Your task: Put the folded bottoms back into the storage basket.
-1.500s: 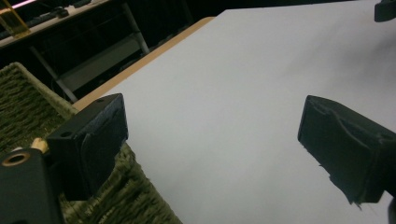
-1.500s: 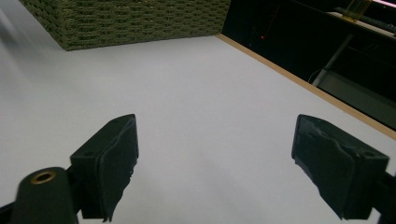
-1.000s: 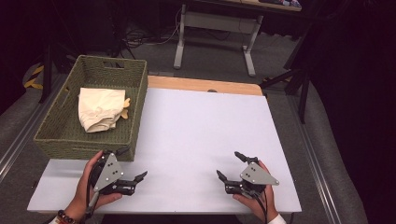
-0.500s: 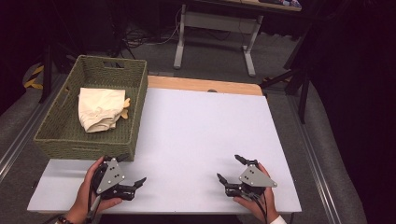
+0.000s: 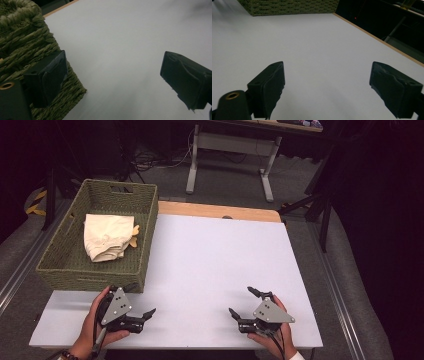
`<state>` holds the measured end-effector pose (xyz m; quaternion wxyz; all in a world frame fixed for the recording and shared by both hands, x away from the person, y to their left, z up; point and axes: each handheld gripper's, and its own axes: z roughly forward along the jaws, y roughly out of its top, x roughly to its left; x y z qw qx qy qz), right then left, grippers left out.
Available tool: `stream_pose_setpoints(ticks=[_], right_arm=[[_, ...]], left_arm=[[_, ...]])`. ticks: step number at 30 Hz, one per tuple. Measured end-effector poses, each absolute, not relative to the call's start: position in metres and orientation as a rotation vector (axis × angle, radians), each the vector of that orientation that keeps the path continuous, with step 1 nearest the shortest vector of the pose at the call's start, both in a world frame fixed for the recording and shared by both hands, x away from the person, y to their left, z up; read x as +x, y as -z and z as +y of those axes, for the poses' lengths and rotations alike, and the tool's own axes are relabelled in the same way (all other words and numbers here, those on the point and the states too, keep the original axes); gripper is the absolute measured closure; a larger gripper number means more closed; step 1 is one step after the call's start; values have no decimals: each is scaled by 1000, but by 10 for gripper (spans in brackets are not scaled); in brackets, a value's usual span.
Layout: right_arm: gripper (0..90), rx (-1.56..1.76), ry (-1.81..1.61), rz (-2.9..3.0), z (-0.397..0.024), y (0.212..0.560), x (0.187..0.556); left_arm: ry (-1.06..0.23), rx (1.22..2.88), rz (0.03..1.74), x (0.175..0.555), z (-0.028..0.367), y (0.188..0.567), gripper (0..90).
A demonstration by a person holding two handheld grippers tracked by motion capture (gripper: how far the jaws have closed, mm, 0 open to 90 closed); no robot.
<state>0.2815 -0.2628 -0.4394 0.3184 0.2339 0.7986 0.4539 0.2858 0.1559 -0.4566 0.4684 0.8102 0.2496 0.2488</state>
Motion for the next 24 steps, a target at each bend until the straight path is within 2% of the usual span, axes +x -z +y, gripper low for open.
stream_pose_setpoints(ticks=[24], right_arm=[[141,627,-1174,2121,-262,443,283]], left_arm=[[-598,1988,591,284,154,456,82]])
